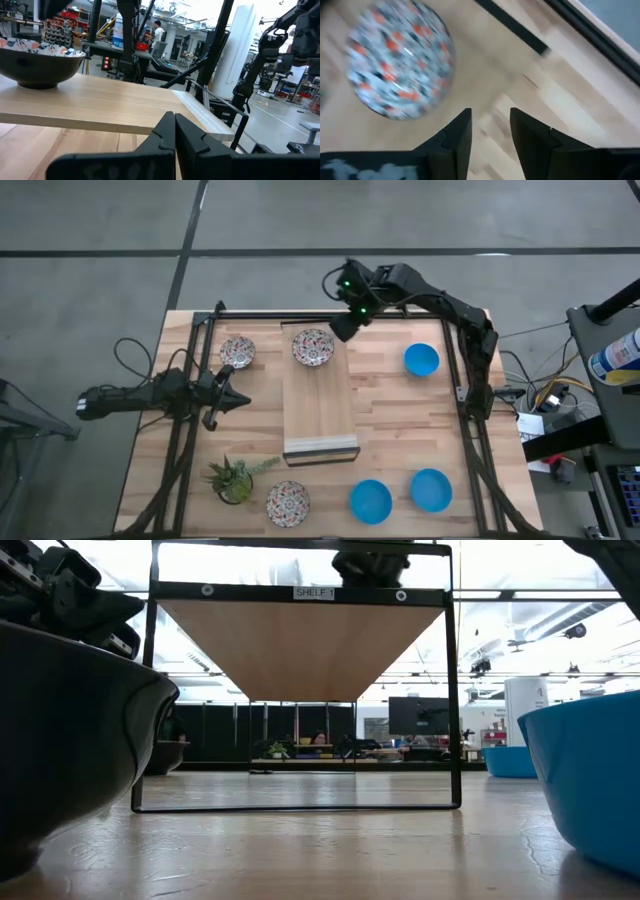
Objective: Pick & Place Mini bowls
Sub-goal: Put the top right blue bowl on the shelf
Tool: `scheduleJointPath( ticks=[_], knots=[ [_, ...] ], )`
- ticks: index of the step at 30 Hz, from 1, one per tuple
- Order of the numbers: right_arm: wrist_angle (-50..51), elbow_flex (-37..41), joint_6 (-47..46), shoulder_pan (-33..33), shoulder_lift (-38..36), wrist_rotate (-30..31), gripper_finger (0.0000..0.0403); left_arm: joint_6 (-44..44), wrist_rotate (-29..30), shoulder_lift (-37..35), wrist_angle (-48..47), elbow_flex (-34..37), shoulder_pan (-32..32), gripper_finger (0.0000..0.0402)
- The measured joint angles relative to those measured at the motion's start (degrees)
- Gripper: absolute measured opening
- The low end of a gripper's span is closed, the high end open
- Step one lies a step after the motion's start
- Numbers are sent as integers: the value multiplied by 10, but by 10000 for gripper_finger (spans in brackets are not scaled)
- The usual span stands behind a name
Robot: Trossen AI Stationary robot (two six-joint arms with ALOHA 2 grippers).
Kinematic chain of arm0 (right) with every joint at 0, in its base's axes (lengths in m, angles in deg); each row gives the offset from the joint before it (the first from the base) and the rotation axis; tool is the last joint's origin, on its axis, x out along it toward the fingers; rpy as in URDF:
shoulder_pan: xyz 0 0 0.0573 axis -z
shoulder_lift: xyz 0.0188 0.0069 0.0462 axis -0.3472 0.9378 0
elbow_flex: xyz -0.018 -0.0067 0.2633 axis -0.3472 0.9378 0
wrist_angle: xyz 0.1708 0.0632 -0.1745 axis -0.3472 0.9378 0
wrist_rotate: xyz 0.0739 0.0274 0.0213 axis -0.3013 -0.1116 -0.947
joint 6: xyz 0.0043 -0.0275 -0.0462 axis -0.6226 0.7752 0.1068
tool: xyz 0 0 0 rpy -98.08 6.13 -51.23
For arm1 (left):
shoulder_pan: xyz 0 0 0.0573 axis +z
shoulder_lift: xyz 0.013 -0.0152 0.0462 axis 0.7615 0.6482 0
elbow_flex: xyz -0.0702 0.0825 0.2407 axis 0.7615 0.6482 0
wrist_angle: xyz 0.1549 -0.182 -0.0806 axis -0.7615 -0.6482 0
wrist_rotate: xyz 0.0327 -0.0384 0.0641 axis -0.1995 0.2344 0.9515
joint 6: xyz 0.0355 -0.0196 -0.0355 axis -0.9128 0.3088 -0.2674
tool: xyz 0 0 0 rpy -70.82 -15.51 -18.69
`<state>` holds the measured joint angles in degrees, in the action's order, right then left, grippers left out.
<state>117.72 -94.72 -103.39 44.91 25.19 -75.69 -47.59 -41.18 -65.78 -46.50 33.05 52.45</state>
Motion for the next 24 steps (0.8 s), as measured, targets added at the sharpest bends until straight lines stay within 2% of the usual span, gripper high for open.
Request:
scheduleJointPath(
  ticks=[4,10,14,24],
  knots=[
    [38,25,15,-2,-17,32,128,0,0,0,0,0,0,0],
    [38,96,24,-2,-66,60,128,0,0,0,0,0,0,0],
    [28,169,20,-2,-103,84,127,0,0,0,0,0,0,0],
    [-56,387,-32,4,-222,88,127,0,0,0,0,0,0,0]
  ],
)
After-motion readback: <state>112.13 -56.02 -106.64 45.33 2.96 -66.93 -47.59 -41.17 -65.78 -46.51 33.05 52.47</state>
